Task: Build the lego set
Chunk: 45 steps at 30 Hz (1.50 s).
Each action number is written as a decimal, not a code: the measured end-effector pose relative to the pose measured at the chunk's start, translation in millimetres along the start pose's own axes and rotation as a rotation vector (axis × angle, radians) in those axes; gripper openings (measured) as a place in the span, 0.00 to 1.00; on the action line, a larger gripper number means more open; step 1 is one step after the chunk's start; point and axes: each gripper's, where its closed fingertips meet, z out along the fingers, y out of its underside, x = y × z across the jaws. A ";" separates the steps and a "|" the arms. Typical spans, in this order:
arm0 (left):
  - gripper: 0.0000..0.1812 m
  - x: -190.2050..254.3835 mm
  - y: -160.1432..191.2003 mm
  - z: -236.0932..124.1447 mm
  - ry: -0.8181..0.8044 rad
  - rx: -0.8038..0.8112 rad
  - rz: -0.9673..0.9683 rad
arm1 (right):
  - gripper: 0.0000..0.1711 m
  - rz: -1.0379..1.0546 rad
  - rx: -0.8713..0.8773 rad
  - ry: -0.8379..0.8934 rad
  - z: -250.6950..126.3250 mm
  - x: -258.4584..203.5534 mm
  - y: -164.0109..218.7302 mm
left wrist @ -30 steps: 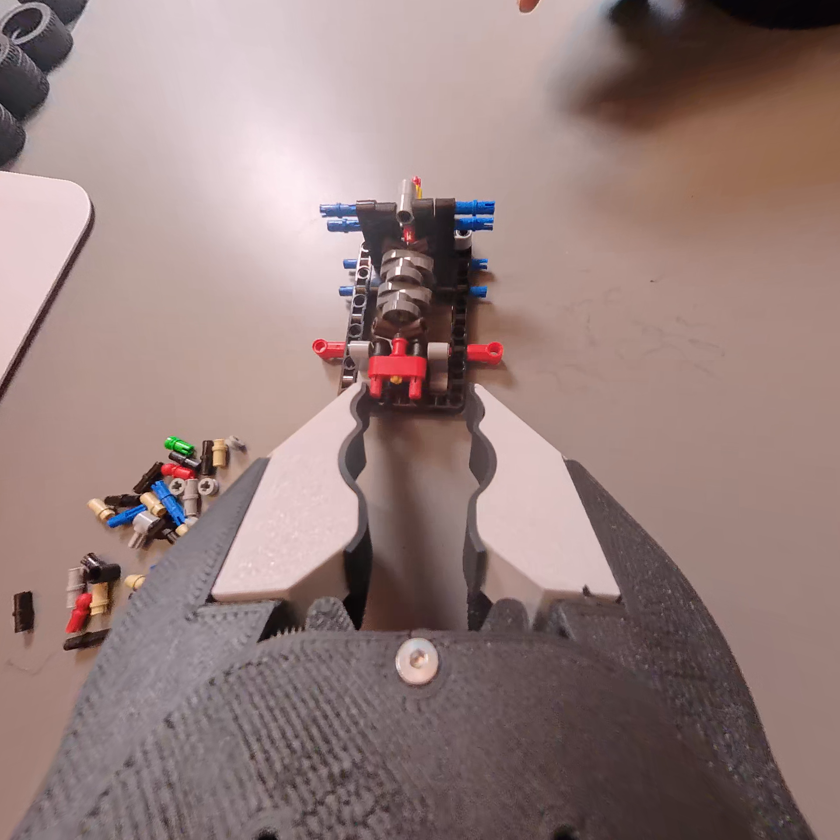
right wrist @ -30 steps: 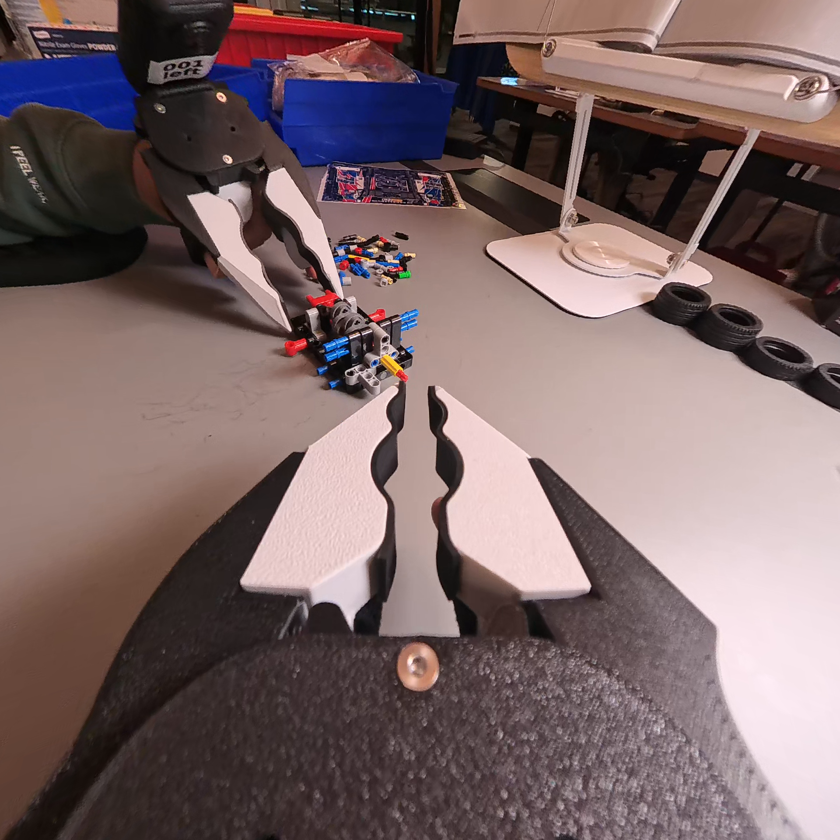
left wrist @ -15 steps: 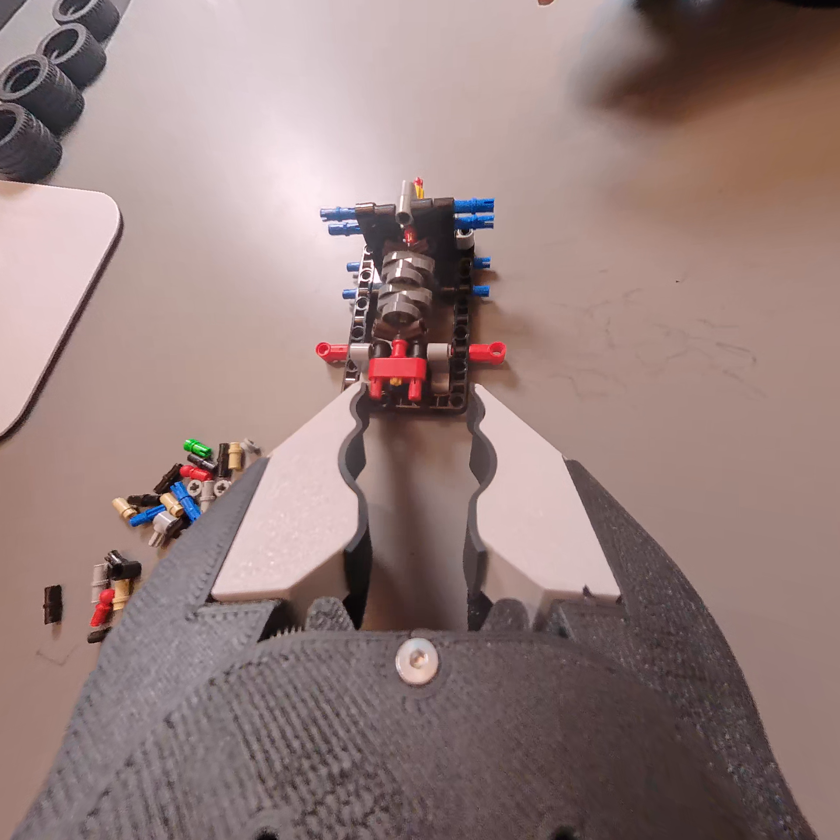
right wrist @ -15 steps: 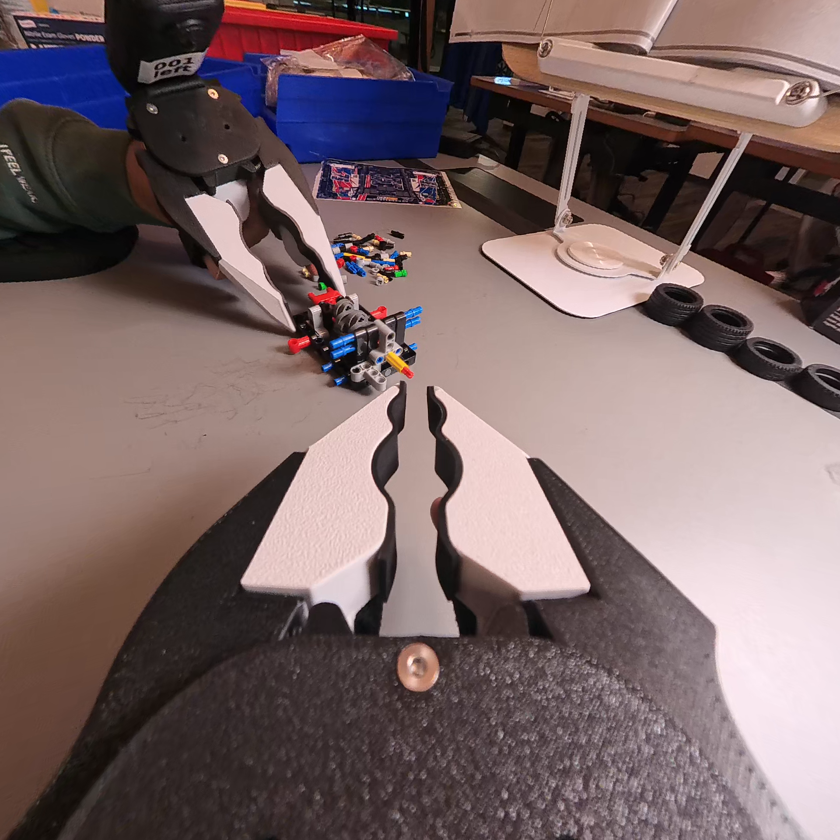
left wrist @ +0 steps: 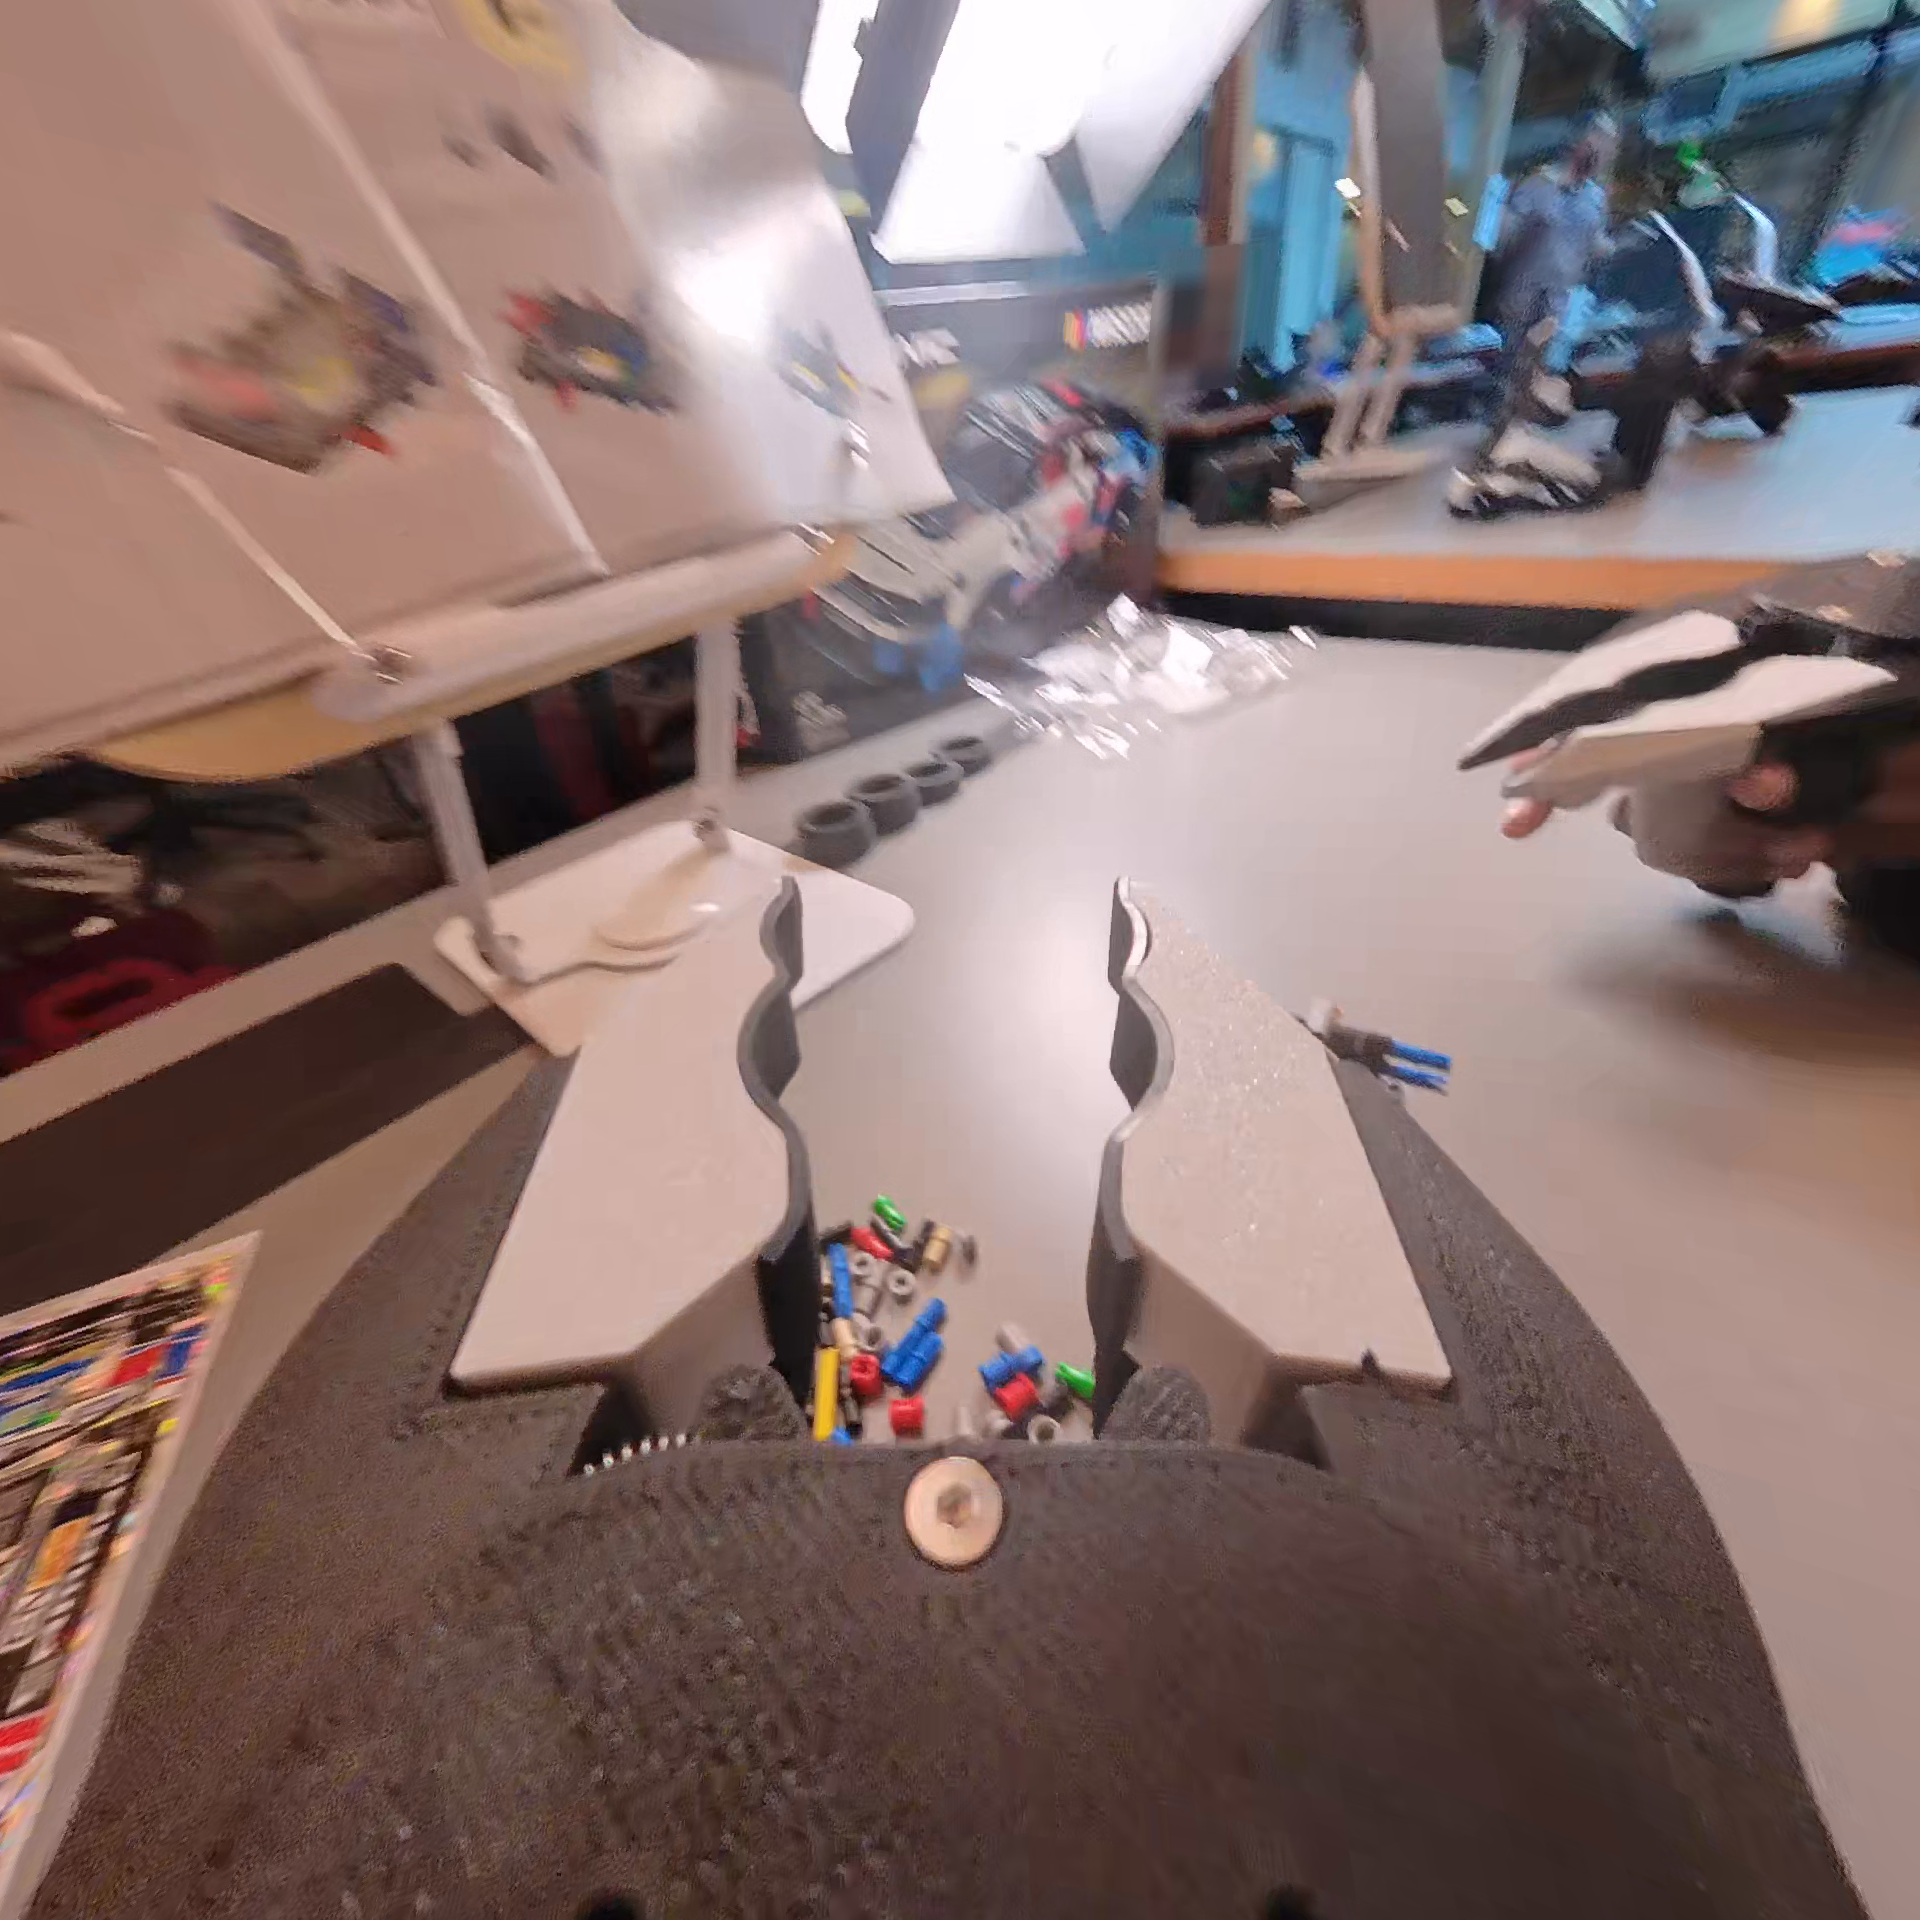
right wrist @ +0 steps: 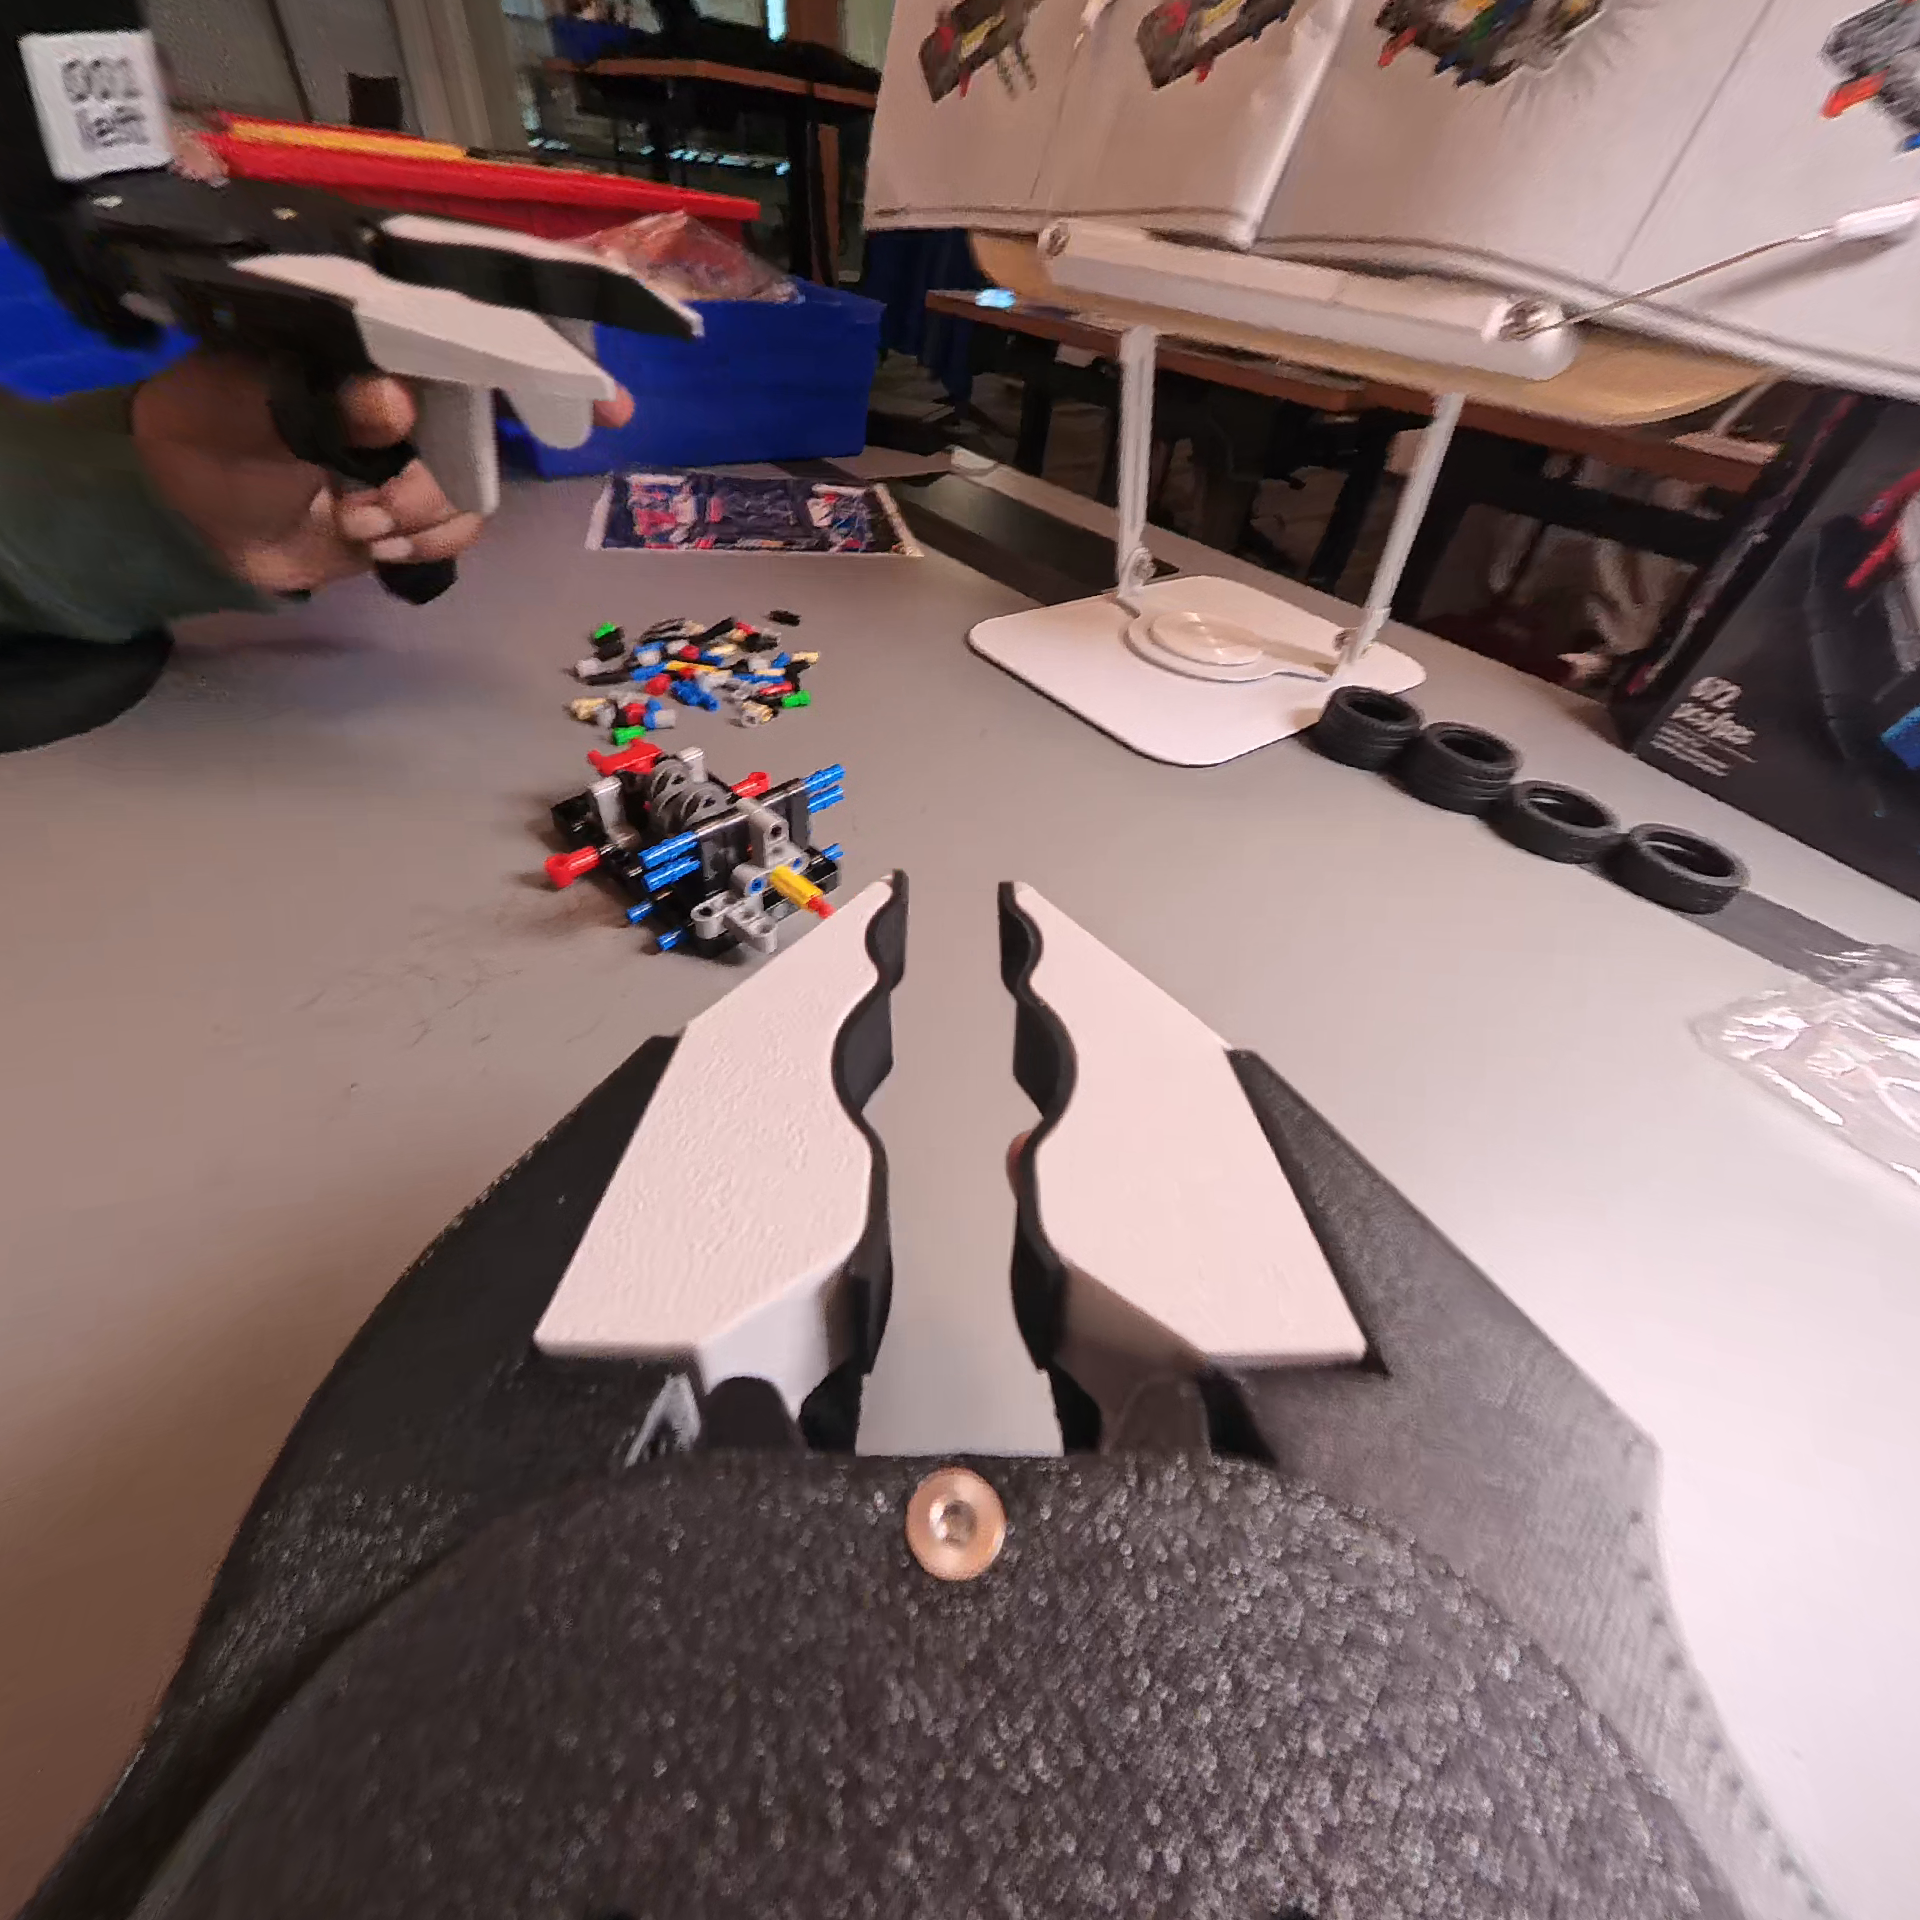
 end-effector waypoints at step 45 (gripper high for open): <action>0.29 -9.9 13.7 2.1 -0.130 -0.051 0.071 | 0.10 0.017 0.109 0.296 -24.9 52.9 -16.1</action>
